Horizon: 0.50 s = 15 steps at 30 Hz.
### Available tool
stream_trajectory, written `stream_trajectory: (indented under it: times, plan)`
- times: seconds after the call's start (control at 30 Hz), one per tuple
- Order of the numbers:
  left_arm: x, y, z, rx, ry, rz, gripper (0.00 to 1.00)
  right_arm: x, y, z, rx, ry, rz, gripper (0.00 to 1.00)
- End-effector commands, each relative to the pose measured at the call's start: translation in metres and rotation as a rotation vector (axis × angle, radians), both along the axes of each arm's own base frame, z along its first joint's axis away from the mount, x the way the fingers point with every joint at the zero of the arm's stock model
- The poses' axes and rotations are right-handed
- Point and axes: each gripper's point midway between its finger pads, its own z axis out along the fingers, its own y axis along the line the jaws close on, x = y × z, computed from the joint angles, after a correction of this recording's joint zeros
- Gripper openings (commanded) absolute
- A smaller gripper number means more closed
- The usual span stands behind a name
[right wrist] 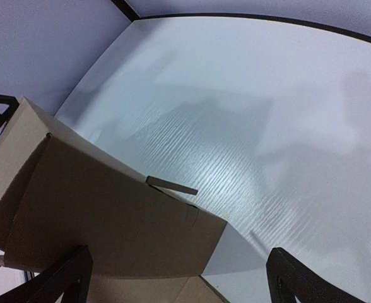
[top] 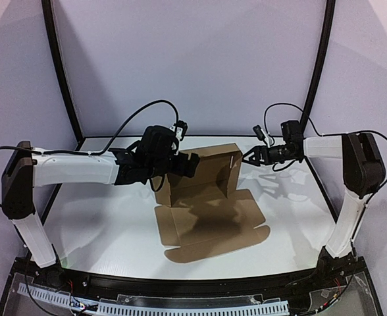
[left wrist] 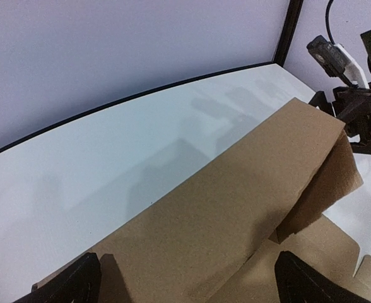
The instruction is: Fold the paper box
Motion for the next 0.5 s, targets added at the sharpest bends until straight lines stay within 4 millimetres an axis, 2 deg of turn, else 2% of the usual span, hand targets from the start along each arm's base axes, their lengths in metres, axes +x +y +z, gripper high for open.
stream_trajectory:
  times: [0.0,0.2,0.47]
  plan:
    - [-0.035,0.019,-0.089,0.183,0.232,-0.054,0.98,-0.029,0.003,0.002,0.002,0.015,0.042,0.98]
    - [-0.037,0.017,-0.092,0.198,0.236,-0.093,0.98,-0.046,0.021,-0.002,-0.061,-0.014,0.094,0.97]
    - [-0.045,0.016,-0.096,0.217,0.255,-0.184,0.98,-0.067,0.021,-0.009,-0.105,0.003,0.094,0.97]
